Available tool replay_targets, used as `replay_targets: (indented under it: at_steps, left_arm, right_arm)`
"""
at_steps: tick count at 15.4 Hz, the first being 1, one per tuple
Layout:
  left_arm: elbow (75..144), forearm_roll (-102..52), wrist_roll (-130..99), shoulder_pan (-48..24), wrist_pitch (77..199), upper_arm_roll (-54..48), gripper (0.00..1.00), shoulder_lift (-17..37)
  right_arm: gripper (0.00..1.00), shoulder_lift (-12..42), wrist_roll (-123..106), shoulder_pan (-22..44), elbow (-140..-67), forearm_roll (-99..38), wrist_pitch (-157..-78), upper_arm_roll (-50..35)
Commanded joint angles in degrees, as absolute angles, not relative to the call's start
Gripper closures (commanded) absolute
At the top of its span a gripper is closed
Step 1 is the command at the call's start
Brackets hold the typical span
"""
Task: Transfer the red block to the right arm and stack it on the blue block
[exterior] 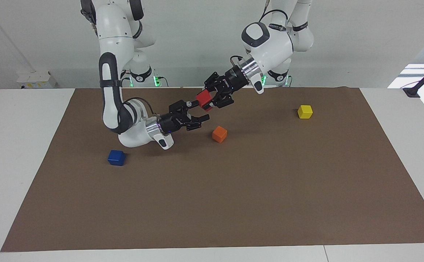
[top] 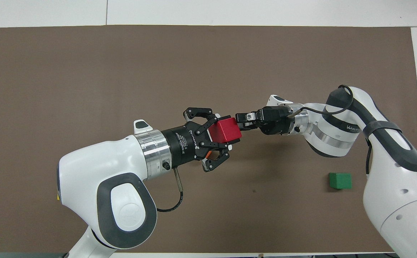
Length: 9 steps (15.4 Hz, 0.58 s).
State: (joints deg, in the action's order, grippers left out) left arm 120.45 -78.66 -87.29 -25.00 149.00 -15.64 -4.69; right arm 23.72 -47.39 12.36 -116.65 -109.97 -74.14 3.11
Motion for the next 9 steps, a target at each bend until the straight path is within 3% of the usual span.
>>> replay_targets:
  at_steps: [1, 9]
  left_arm:
    - [120.85, -80.16, -86.05, -26.45, 150.91, -14.85, 1.0, -4.84]
    - [120.32, -87.52, -72.27, -27.42, 150.82, -14.85, 1.0, -2.38]
  right_arm:
    - [0.0, 23.12, -49.22, 12.74, -117.69, -111.45, -75.58, 2.99]
    - [0.0, 23.2, -49.31, 12.83, -117.6, -111.71, -76.29, 2.99]
